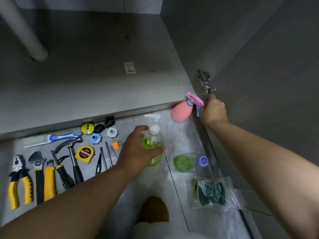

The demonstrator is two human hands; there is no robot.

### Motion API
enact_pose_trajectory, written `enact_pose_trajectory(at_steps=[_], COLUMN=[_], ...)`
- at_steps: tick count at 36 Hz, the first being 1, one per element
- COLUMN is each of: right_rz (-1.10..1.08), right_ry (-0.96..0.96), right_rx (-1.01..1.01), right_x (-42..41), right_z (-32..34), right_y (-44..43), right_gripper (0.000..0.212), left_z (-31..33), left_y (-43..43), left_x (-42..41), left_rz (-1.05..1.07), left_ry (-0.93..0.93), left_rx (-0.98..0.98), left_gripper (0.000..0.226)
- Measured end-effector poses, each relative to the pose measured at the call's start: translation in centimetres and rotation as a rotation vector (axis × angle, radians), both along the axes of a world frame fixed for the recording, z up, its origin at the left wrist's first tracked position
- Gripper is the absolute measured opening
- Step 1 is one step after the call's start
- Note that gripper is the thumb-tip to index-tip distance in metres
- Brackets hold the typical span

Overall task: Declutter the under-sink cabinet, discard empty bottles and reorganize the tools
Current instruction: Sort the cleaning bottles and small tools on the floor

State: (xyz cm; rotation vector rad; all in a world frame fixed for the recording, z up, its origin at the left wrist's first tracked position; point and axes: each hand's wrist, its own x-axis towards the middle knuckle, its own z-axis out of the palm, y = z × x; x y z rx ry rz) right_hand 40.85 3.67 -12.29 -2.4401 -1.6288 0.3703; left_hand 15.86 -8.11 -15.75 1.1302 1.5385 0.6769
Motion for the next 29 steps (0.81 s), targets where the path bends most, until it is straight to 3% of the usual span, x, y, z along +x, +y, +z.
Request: enact_pose_trajectory(at_steps=[4, 5, 7, 9, 10, 13, 19, 25, 27, 29], right_rz=[0.040, 0.087, 0.178, 0.255, 0.323, 0.488, 0.378, 0.364, 0.328, 0.242], right_ry=[-0.072, 0.004, 0.359, 0.631, 0.635, 0.429, 0.319, 0.092, 0.043, 0.032], right_rx=[0.123, 0.175, 0.124, -0.145, -0.245, -0.212, -0.108, -0.170, -0.194, -0.207], right_x=[-1.3, -1.9, -3.3, -4.6, -5.0, -5.3, -3.2, -0.8, -0.3, 0.2], right_z=[1.8, 2.4, 4.0, 5.5, 6.0, 6.4, 6.6, 4.1, 2.7, 1.4], right_y=[-2.4, -3.2, -4.7, -6.2, -7.0, -8.4, -7.9, -6.2, -5.7, -5.2], right_gripper=[0.034, 0.031, 0.027, 0.035, 0.036, 0.014, 0.015, 0.020, 0.008, 0.015], left_z=[0.5, 0.7, 1.0, 1.3, 1.4, 1.8, 2.5, 1.5, 0.8, 0.2], left_y=[-0.7, -0.9, -1.1, -1.2, -1.3, -1.5, -1.5, -2.0, -2.3, -2.5], left_x=[1.2, 1.5, 2.0, 2.3, 2.5, 2.9, 3.5, 2.3, 1.5, 0.7], left_rz=[-0.055, -0.080, -0.137, -0.189, -0.210, -0.249, -0.254, -0.305, -0.335, -0.353], left_ry=[0.018, 0.033, 0.076, 0.115, 0.131, 0.179, 0.182, 0.225, 0.244, 0.250], left_rx=[0.018, 0.030, 0.064, 0.084, 0.089, 0.103, 0.163, 0.137, 0.086, 0.046], left_gripper=[0.070, 0.070, 0.072, 0.076, 0.077, 0.080, 0.092, 0.042, 0.032, 0.027])
